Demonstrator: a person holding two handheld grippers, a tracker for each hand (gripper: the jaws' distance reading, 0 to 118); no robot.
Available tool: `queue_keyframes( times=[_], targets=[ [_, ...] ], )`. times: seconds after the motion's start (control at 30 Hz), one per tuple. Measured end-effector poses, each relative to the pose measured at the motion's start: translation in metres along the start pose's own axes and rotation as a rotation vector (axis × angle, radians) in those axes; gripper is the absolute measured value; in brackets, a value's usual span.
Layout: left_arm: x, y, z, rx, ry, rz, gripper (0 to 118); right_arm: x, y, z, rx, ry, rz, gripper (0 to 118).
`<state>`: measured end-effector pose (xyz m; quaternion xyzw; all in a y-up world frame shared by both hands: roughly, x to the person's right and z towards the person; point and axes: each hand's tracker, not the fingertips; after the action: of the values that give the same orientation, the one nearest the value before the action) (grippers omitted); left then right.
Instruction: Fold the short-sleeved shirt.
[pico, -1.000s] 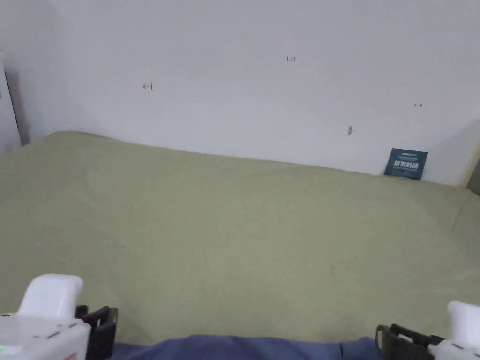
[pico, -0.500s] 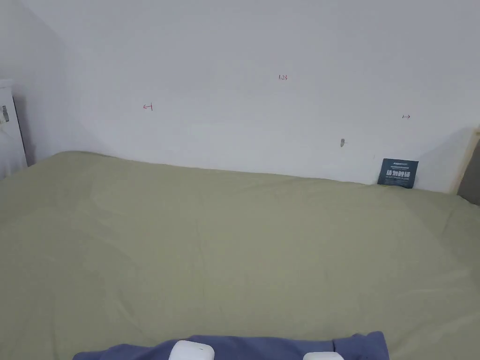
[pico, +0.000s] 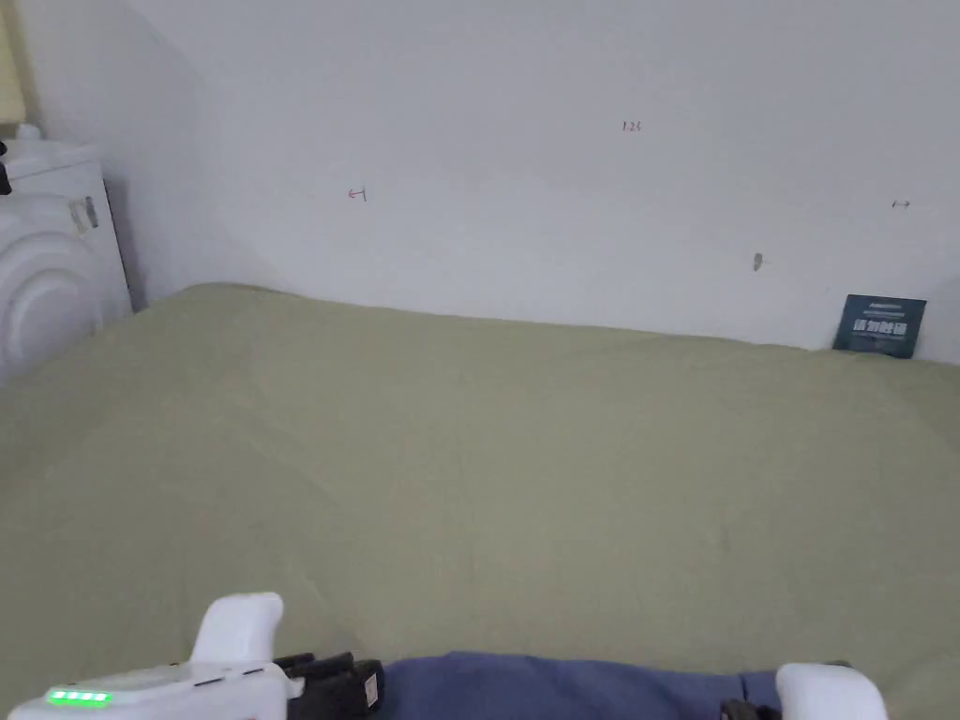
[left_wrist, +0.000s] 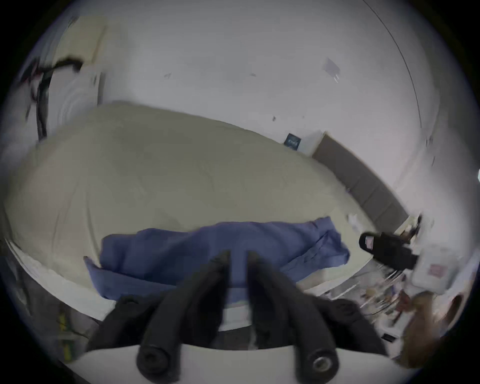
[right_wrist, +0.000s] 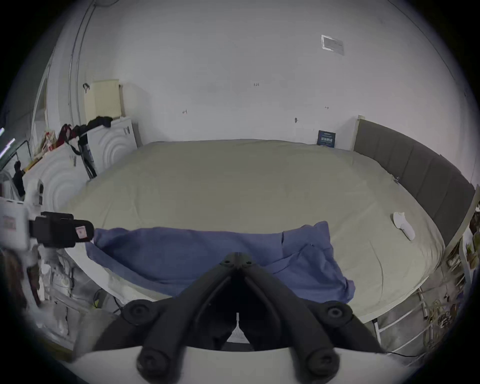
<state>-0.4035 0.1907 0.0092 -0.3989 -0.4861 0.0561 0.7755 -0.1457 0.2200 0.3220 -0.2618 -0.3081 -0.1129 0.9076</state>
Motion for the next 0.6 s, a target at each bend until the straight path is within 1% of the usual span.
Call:
queue_keyframes(
  times=[0.03, 0.07, 0.1, 0.13, 0.2, 0.3, 0.33, 0.4, 0.43, 0.47, 0.53, 0.57, 0.6],
  targets=[
    [-0.021, 0.003, 0.006, 0.013, 0.037, 0.033, 99, 0.003, 0.003, 0.001, 0.000, 0.001, 0.001, 1],
    [-0.039, 0.008, 0.012, 0.016, 0.090, 0.058, 117, 0.005, 0.006, 0.002, 0.000, 0.005, 0.001, 1],
    [-0.057, 0.010, 0.018, 0.021, 0.110, 0.085, 118, 0.007, 0.009, 0.002, 0.000, 0.013, 0.001, 1],
    [-0.075, 0.012, 0.025, 0.054, 0.094, 0.107, 118, 0.009, 0.011, 0.003, 0.001, 0.015, -0.003, 1],
    [-0.099, 0.004, 0.029, 0.083, 0.025, 0.218, 118, 0.012, 0.012, 0.004, 0.008, 0.021, -0.016, 1],
    [-0.131, -0.011, 0.015, 0.023, -0.014, 0.357, 118, 0.016, 0.013, 0.003, -0.007, 0.018, -0.020, 1],
    [-0.136, -0.016, 0.008, -0.012, -0.027, 0.391, 118, 0.018, 0.013, 0.002, -0.011, 0.019, -0.023, 1],
    [-0.142, -0.027, -0.009, -0.064, -0.117, 0.455, 118, 0.021, 0.014, 0.002, -0.015, 0.023, -0.030, 1],
    [-0.140, -0.031, -0.017, -0.046, -0.129, 0.454, 118, 0.021, 0.014, 0.003, -0.015, 0.020, -0.032, 1],
    [-0.140, -0.035, -0.025, -0.050, -0.176, 0.474, 118, 0.027, 0.013, -0.002, -0.017, 0.020, -0.032, 1],
    [-0.142, -0.044, -0.039, -0.073, -0.250, 0.544, 118, 0.031, 0.013, -0.002, -0.017, 0.014, -0.034, 1],
    [-0.142, -0.049, -0.047, -0.087, -0.246, 0.595, 118, 0.033, 0.014, -0.001, -0.014, 0.009, -0.038, 1],
    [-0.143, -0.053, -0.054, -0.103, -0.231, 0.613, 118, 0.031, 0.015, 0.001, -0.012, 0.007, -0.041, 1]
  ],
)
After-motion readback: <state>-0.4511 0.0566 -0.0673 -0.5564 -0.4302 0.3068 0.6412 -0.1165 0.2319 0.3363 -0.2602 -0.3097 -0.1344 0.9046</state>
